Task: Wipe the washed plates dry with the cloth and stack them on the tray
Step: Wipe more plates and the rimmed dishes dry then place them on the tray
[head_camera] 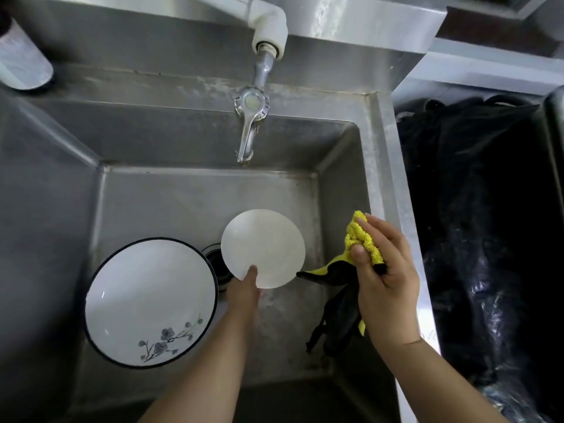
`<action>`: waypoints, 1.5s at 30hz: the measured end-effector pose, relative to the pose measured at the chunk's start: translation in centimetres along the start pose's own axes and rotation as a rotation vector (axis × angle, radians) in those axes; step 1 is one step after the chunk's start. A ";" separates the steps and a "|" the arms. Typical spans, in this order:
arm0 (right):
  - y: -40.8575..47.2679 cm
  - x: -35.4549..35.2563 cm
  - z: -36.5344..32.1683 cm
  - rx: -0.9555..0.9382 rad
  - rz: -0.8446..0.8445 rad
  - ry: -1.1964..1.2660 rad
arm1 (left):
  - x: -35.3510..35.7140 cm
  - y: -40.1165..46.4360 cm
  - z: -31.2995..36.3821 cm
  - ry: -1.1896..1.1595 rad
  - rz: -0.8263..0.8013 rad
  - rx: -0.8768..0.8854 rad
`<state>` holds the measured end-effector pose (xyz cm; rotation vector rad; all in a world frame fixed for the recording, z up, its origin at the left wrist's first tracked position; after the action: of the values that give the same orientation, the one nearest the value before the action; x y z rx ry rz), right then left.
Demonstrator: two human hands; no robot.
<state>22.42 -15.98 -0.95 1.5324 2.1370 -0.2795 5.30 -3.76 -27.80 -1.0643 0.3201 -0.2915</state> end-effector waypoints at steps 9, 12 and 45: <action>-0.4 -1.3 -2.4 -0.016 0.030 0.030 | -1.9 -3.3 7.4 0.201 0.079 0.279; -0.5 -2.0 -3.8 -0.044 0.036 0.022 | -4.1 -5.8 10.9 0.395 0.129 0.465; -5.5 -11.4 -37.8 -0.950 0.017 0.484 | -22.7 -53.5 25.8 0.131 0.515 1.542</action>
<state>9.93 -10.84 36.51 1.0753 2.0665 1.0636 -9.55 1.35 33.83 0.5616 0.3535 -0.0716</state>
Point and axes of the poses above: each hand's wrist, its own y-axis towards the middle knuckle, its own x-axis out of the palm, z = x × y, the point moved 9 cm from there along y, towards the middle knuckle, and after that the axes turned 3 degrees about z, right-handed, at the moved point
